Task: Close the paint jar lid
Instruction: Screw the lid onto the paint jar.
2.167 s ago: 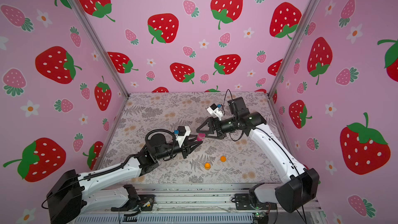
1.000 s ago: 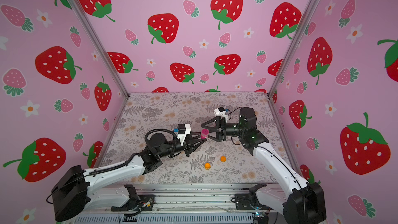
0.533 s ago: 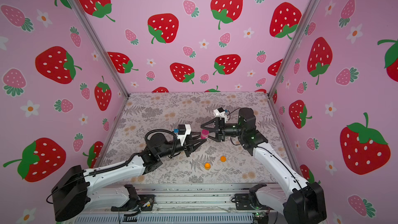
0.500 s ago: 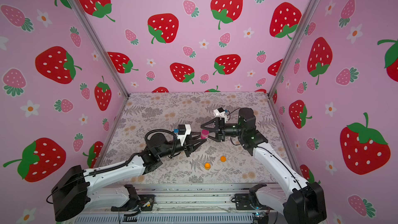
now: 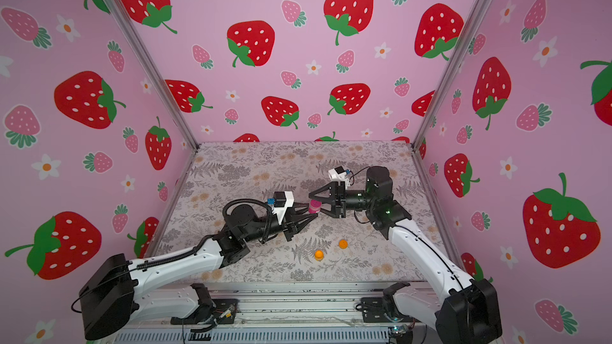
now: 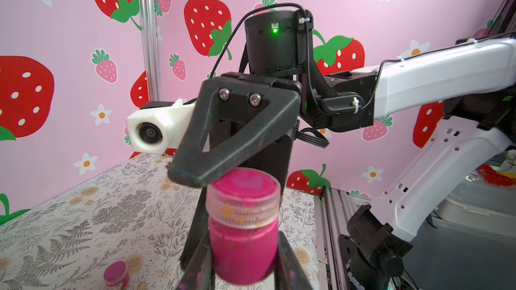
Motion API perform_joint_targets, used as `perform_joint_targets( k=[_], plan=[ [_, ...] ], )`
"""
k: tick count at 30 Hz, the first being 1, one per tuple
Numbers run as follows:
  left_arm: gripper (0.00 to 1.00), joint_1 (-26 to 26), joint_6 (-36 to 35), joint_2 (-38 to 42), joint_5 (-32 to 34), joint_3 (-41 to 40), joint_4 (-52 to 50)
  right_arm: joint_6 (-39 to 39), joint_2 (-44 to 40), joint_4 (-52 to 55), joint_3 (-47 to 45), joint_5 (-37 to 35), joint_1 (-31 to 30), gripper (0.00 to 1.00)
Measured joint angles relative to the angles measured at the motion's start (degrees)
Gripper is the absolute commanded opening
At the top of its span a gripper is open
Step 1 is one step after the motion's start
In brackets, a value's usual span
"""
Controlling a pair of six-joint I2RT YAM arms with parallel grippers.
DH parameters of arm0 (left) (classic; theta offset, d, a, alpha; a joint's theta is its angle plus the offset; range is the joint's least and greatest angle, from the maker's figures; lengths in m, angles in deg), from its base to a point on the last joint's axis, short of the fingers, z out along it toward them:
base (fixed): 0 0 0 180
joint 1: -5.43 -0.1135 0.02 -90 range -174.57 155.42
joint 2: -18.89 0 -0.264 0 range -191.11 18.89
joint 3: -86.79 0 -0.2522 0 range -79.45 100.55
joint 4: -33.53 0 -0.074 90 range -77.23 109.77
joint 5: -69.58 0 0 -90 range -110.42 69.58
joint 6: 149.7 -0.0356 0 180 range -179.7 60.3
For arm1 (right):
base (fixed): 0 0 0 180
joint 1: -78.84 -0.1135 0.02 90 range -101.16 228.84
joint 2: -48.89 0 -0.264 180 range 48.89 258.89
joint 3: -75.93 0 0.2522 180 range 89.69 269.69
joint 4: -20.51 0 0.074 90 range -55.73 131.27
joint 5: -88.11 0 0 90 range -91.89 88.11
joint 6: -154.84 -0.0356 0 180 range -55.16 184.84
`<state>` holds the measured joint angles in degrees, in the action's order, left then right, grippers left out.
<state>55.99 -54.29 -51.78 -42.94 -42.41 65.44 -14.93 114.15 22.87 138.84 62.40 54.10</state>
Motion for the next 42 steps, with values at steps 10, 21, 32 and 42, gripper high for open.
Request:
perform_joint_targets(
  k=[10, 21, 32, 42],
  plan=[
    [0.24, 0.2, -0.5, 0.0, 0.0, 0.0, 0.0, 0.0, 0.0, 0.1, -0.2, -0.1, 0.0, 0.49],
    [0.24, 0.5, -0.9, 0.0, 0.0, -0.4, -0.1, 0.1, 0.4, 0.1, -0.3, -1.5, -0.4, 0.4],
    [0.24, 0.4, -0.7, 0.0, 0.1, -0.5, -0.7, 3.9, -0.6, 4.3, -0.4, -2.3, -1.0, 0.57],
    [0.24, -0.5, 0.4, -0.4, 1.1, -0.5, -0.7, 6.8, -3.4, 8.0, -0.3, -3.0, -1.3, 0.58]
  ],
)
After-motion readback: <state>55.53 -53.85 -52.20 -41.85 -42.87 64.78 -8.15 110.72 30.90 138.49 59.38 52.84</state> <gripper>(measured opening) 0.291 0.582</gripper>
